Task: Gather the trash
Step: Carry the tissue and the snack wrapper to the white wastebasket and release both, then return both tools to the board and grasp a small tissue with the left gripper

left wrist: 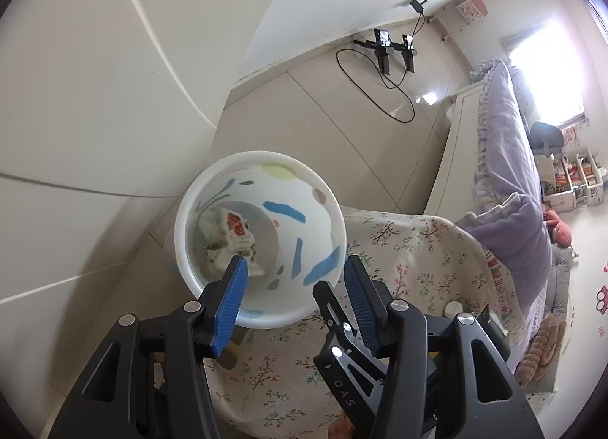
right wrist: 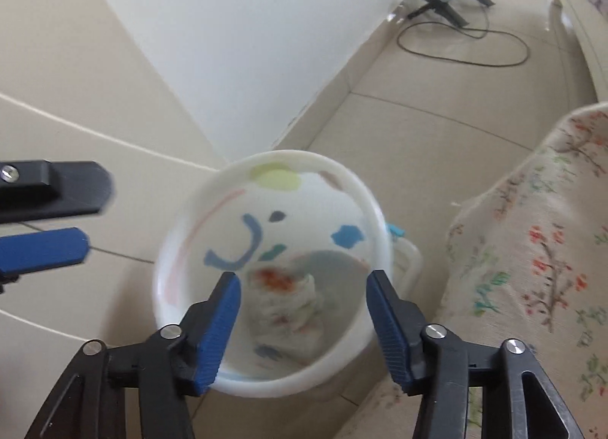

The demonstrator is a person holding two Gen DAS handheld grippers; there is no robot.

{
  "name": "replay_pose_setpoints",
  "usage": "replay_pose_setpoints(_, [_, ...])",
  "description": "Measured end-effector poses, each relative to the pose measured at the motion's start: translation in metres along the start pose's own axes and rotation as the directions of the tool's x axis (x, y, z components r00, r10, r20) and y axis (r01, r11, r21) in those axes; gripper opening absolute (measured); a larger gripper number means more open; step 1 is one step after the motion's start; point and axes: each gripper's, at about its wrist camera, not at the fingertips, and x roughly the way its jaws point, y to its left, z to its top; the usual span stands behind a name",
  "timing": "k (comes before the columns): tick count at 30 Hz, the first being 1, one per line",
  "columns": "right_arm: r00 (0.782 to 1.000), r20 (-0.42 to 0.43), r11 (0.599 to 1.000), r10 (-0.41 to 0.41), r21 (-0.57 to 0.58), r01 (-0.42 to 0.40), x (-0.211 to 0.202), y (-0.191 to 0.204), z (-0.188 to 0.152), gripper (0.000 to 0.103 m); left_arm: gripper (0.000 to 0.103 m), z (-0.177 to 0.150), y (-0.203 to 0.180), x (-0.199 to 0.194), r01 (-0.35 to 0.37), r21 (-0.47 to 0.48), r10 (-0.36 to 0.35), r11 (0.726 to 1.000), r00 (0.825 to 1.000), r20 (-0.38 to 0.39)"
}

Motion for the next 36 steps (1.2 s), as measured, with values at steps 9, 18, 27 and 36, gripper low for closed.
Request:
replay_pose_setpoints(9, [0.999, 0.052, 0.999, -0.010, 0.054, 0.007, -0.061, -0.035, -0.011, 0.065, 0.056, -0.015, -0.032, -0.010, -0.013, 0.106, 0.011, 0.994, 1.000, 0.025])
replay_pose_setpoints(18, [0.969, 0.166, 0.974, -0.182, 0.168, 0.154, -0.198, -0.093, -0.039, 0.068, 0.056, -0.081, -0.119, -0.001, 0.072, 0.385, -0.049, 0.920, 0.996, -0.070])
replay_pose_setpoints(27, [0.910, 0.197, 0.900, -0.364, 0.326, 0.290, -0.319, -0.165, -0.076, 0.078, 0.056, -0.177, -0.175, 0.028, 0.153, 0.605, -0.030, 0.781, 0.977, -0.209])
replay_pose_setpoints(36, [0.939, 0.141, 0.862, -0.315, 0.457, 0.220, -0.297, -0.247, -0.125, 0.080, 0.056, -0.236, -0.200, 0.085, 0.135, 0.692, 0.073, 0.709, 0.962, -0.263])
